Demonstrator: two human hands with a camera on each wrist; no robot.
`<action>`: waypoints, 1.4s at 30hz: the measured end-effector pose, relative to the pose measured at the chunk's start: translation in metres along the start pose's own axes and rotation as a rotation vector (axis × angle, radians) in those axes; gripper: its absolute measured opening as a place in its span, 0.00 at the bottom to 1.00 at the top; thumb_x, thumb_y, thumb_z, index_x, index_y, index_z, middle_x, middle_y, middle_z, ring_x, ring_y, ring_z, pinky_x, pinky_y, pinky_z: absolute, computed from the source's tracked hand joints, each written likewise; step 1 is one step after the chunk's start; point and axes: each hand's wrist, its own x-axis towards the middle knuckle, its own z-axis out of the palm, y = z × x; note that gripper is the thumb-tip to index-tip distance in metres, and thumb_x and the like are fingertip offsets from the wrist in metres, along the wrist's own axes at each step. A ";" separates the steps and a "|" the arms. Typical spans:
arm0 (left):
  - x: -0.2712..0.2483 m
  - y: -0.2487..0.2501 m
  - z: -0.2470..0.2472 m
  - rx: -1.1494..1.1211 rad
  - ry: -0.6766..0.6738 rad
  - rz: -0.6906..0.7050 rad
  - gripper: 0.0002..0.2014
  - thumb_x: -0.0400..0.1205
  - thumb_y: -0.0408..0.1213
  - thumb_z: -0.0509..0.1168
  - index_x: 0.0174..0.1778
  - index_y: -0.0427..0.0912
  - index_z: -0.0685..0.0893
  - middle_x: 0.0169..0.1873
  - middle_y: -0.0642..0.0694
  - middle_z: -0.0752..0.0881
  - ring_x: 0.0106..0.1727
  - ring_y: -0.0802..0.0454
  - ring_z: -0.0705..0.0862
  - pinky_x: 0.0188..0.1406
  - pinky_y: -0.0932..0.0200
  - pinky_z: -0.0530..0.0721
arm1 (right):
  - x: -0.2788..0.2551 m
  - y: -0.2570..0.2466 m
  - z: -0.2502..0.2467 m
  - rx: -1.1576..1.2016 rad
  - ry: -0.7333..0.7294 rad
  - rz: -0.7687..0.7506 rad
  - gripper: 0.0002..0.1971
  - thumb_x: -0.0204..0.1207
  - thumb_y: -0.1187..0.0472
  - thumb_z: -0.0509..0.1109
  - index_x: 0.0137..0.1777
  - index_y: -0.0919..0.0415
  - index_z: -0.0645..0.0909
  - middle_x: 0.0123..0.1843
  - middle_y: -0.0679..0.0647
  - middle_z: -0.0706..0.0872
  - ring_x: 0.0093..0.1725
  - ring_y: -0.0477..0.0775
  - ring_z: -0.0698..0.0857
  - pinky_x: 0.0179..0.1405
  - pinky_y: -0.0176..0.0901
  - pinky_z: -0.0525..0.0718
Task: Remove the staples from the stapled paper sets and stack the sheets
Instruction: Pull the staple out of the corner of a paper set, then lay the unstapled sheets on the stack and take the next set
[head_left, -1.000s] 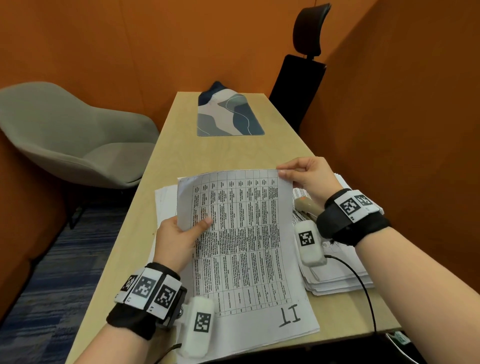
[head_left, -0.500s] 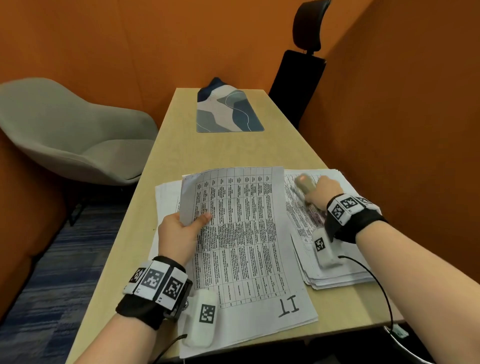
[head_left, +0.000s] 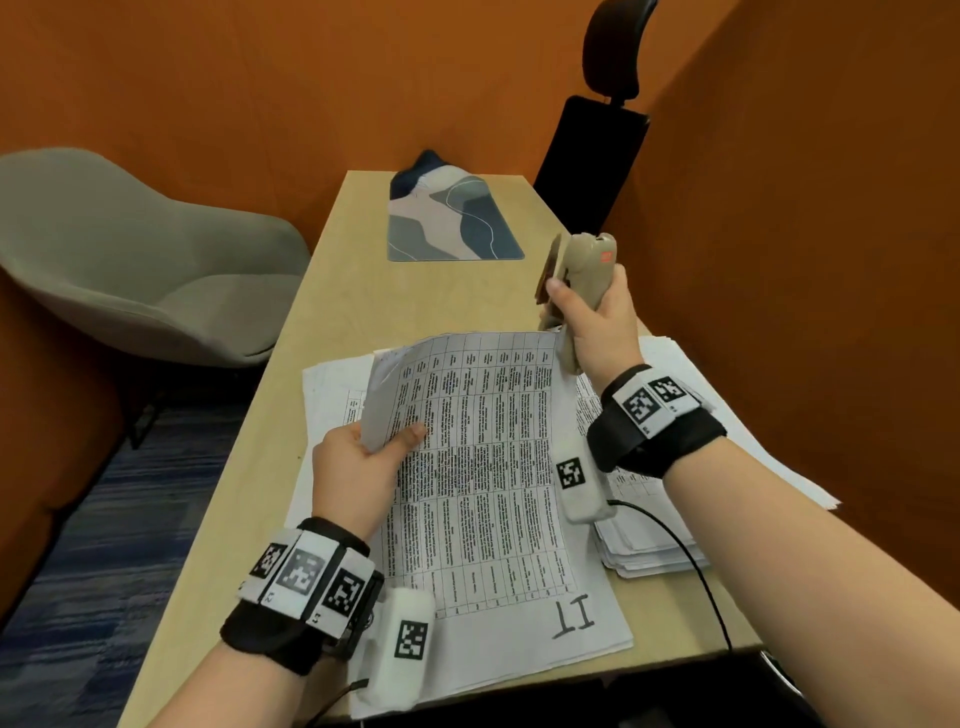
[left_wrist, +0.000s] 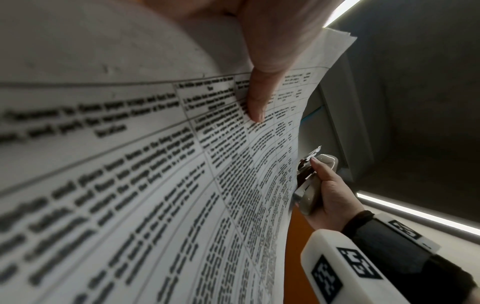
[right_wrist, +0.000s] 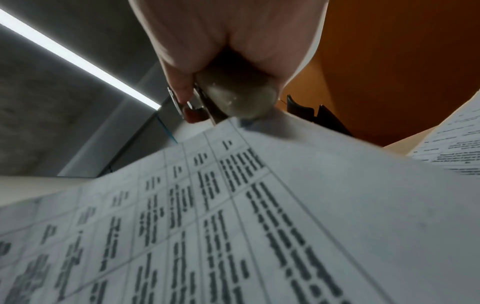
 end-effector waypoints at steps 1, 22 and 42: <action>0.000 0.000 0.000 0.004 -0.001 0.000 0.10 0.75 0.36 0.72 0.30 0.50 0.79 0.30 0.52 0.81 0.34 0.52 0.79 0.39 0.58 0.78 | 0.000 0.001 0.000 -0.028 0.025 -0.004 0.18 0.69 0.48 0.73 0.53 0.52 0.72 0.51 0.56 0.83 0.53 0.60 0.83 0.55 0.52 0.84; 0.013 0.023 -0.008 0.005 0.024 0.014 0.03 0.76 0.34 0.71 0.39 0.45 0.83 0.37 0.46 0.86 0.42 0.46 0.84 0.47 0.53 0.82 | -0.025 -0.043 -0.027 0.253 -0.114 0.037 0.12 0.79 0.50 0.63 0.46 0.59 0.80 0.35 0.48 0.87 0.33 0.43 0.85 0.37 0.38 0.86; 0.038 0.074 -0.008 -0.270 0.088 -0.054 0.07 0.79 0.31 0.68 0.52 0.41 0.84 0.48 0.46 0.88 0.48 0.50 0.88 0.54 0.50 0.84 | -0.047 -0.028 -0.043 -0.088 -0.531 0.290 0.13 0.73 0.48 0.69 0.42 0.59 0.82 0.37 0.53 0.89 0.35 0.50 0.87 0.40 0.42 0.86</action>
